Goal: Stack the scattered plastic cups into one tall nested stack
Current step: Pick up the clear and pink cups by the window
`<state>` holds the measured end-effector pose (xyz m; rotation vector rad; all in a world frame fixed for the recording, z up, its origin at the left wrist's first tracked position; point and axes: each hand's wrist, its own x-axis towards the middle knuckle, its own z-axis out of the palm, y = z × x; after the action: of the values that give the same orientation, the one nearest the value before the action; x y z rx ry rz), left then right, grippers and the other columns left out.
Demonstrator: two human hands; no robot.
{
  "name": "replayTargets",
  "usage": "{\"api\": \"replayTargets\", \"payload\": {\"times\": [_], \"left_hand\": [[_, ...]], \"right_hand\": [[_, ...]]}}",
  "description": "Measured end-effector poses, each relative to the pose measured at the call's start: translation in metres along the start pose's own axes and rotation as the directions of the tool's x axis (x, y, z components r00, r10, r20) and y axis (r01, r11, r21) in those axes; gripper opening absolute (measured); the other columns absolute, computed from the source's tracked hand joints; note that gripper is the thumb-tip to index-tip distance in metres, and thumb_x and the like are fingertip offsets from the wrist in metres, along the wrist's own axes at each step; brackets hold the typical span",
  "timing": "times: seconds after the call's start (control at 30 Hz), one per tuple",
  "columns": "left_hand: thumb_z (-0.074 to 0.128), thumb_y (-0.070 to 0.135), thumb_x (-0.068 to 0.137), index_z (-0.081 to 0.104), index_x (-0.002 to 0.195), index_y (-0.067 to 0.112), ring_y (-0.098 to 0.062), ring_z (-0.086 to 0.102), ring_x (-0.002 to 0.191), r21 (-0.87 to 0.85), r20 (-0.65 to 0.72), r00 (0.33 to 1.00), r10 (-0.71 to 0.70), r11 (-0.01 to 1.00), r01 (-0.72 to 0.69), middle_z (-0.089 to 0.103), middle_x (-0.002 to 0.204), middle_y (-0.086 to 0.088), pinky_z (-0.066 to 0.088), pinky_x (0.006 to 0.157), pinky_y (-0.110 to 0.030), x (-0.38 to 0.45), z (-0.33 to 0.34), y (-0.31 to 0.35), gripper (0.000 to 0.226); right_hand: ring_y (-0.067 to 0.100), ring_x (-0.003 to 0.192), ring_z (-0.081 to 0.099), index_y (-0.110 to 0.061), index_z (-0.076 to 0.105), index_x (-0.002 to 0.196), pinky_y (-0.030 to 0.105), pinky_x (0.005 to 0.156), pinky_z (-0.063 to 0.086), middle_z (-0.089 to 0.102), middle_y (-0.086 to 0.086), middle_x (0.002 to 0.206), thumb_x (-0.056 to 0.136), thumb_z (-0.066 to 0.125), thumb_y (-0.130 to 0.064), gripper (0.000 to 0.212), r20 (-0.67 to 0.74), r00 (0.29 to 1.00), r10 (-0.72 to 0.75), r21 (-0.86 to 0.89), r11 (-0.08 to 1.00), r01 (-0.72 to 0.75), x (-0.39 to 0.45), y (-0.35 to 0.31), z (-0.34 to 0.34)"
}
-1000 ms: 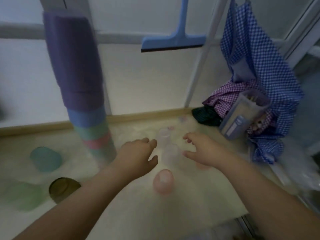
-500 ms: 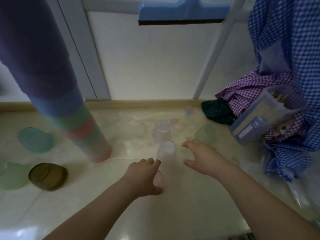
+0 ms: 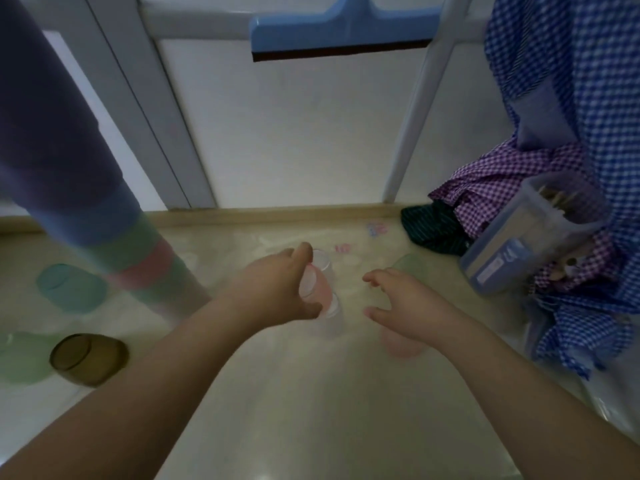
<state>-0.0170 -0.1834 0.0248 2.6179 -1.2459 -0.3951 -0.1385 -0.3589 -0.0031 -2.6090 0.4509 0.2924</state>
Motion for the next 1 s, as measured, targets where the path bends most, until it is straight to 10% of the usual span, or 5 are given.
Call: {"api": "replayTargets", "payload": {"times": [0.3,0.77,1.0], "left_hand": [[0.071,0.039,0.07,0.037,0.125,0.018,-0.029,0.059,0.099,0.098,0.145,0.989,0.023,0.994,-0.037,0.056,0.119,-0.008,0.054,0.078,-0.041,0.028,0.049,0.012,0.068],[0.066,0.033,0.08,0.035,0.133,0.015,-0.029,0.051,0.116,-0.059,-0.025,0.998,0.058,0.997,-0.059,0.043,0.138,-0.006,0.049,0.088,-0.041,0.008,0.057,0.016,0.064],[0.056,0.037,0.085,0.04,0.129,0.02,-0.025,0.054,0.112,0.06,-0.058,0.998,-0.001,0.998,0.005,0.052,0.128,-0.004,0.048,0.082,-0.038,-0.01,0.029,-0.001,0.05]], "right_hand": [[0.021,0.121,0.048,-0.018,0.042,0.135,0.029,0.099,0.039,0.047,0.003,0.136,0.082,0.064,-0.027,0.058,0.005,0.996,0.092,-0.013,0.996,-0.092,-0.023,0.033,0.011],[0.033,0.12,0.047,-0.012,0.034,0.138,0.033,0.098,0.041,0.042,0.015,0.135,0.081,0.059,-0.015,0.062,0.093,0.979,0.183,-0.073,0.981,-0.177,-0.024,0.049,0.024],[0.027,0.115,0.052,-0.02,0.038,0.131,0.036,0.092,0.047,0.051,0.007,0.132,0.071,0.067,-0.028,0.067,-0.095,0.993,0.066,0.026,0.998,-0.064,-0.018,-0.013,-0.032]]}}
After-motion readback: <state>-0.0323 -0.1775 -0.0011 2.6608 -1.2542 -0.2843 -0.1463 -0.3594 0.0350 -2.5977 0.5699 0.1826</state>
